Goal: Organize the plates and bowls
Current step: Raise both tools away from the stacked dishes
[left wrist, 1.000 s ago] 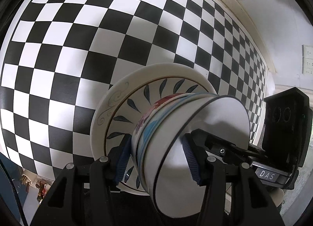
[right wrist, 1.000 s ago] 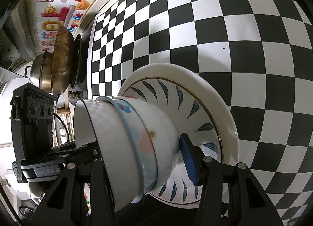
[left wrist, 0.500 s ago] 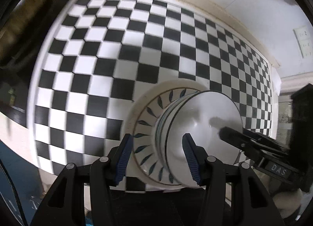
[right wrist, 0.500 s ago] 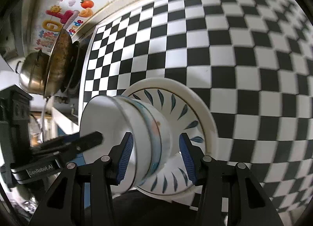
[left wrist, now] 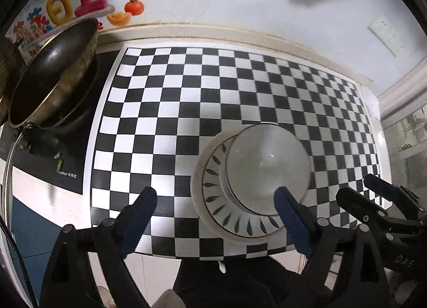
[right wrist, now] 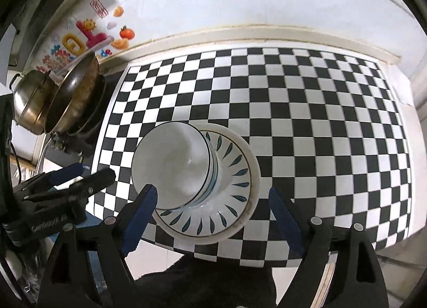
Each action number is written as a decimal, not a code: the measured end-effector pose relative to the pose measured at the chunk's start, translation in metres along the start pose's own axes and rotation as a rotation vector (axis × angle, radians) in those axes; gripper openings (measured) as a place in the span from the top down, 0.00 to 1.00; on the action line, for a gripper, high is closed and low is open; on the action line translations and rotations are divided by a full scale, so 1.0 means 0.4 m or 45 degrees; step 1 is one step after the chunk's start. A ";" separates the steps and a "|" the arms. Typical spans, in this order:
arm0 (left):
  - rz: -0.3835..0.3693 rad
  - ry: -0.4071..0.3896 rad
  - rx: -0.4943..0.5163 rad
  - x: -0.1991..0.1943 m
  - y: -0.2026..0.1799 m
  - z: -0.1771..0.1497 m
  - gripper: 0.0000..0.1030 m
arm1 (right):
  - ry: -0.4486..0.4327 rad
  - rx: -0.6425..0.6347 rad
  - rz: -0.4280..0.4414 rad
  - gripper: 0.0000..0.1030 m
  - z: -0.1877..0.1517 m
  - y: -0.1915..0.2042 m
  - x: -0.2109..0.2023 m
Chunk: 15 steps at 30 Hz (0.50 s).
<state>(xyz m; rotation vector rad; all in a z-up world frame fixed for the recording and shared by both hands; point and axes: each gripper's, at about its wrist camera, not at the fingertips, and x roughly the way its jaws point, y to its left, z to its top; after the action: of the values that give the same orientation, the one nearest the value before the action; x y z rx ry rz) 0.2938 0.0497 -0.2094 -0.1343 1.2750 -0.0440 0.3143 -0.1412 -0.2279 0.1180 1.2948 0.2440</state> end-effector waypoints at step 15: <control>0.041 -0.311 -0.009 -0.285 -0.071 -0.168 0.05 | -0.329 -0.093 -0.092 0.11 -0.184 0.033 -0.328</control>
<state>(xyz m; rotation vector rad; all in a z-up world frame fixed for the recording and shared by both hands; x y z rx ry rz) 0.1975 0.0289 -0.1165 -0.1208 1.0331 0.0048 0.2092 -0.1640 -0.1222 0.0387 1.0304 0.2068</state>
